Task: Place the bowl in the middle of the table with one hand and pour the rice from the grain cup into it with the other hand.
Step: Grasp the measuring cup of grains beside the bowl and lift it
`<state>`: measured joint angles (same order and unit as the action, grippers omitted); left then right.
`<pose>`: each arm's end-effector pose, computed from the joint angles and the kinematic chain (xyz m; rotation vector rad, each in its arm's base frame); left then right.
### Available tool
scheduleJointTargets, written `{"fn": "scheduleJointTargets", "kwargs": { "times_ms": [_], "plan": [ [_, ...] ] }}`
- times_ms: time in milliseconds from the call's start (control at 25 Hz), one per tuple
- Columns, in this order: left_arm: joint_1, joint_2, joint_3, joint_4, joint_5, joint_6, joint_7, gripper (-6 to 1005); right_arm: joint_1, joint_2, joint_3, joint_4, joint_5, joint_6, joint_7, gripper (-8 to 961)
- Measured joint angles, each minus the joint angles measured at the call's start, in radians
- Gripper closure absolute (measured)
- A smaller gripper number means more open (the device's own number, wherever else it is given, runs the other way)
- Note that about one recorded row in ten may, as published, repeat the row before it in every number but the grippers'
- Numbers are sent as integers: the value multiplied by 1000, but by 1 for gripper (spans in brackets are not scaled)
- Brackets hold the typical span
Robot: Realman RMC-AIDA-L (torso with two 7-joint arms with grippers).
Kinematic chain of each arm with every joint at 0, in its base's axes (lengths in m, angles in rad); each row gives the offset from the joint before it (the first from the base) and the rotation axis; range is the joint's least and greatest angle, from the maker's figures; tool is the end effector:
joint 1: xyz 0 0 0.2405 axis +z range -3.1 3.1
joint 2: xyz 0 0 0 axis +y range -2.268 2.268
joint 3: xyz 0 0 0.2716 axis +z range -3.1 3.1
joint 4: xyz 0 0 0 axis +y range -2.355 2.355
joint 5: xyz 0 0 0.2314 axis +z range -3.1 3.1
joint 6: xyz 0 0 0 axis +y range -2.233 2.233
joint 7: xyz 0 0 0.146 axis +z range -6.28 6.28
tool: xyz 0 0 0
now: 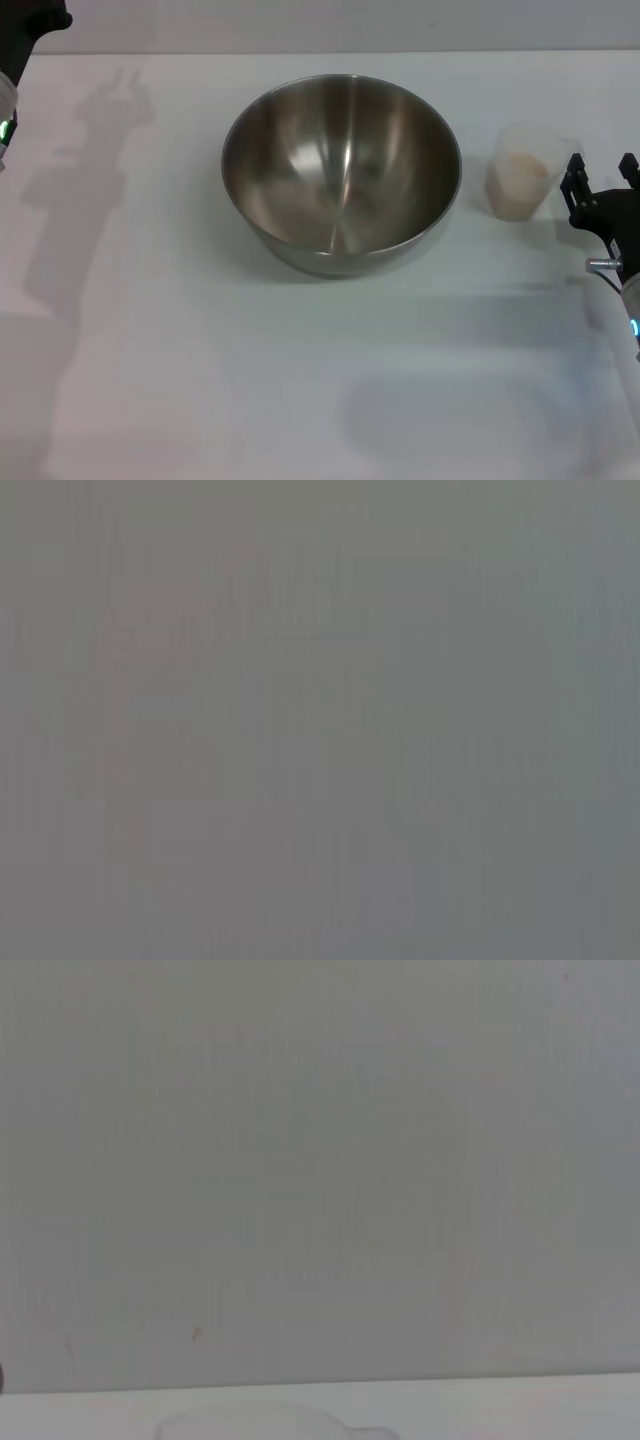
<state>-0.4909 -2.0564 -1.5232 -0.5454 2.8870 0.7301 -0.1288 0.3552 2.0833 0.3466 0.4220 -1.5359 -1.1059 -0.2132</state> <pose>-0.2840 0.4443 0.0117 -1.5750 -0.4929 -0.7142 0.3578 0.3061 -0.0840 -1.5014 0.7225 0.5205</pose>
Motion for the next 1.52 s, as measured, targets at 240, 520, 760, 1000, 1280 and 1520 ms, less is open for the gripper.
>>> {"fn": "scheduleJointTargets", "kwargs": {
  "times_ms": [240, 520, 760, 1000, 1280, 1520],
  "plan": [
    [-1, 0, 0, -2, 0, 0, 0, 824, 5, -1, 0, -2, 0, 1, 0, 459],
    [-2, -1, 0, -8, 0, 0, 0, 825, 23, 0, 0, -22, 0, 26, 2, 465],
    [-2, -2, 0, -10, 0, 0, 0, 824, 32, 0, 3, -34, 0, 28, 4, 471],
    [-3, -3, 3, -10, 0, 0, 0, 825, 43, 0, 1, -54, -1, 43, 40, 477],
    [-5, -5, 5, -10, 0, 0, -3, 824, 54, 0, -4, -66, -12, 49, 37, 483],
    [-5, -5, 4, -11, 0, 0, -7, 825, 55, 0, -5, -75, -25, 46, 33, 489]
  ]
}}
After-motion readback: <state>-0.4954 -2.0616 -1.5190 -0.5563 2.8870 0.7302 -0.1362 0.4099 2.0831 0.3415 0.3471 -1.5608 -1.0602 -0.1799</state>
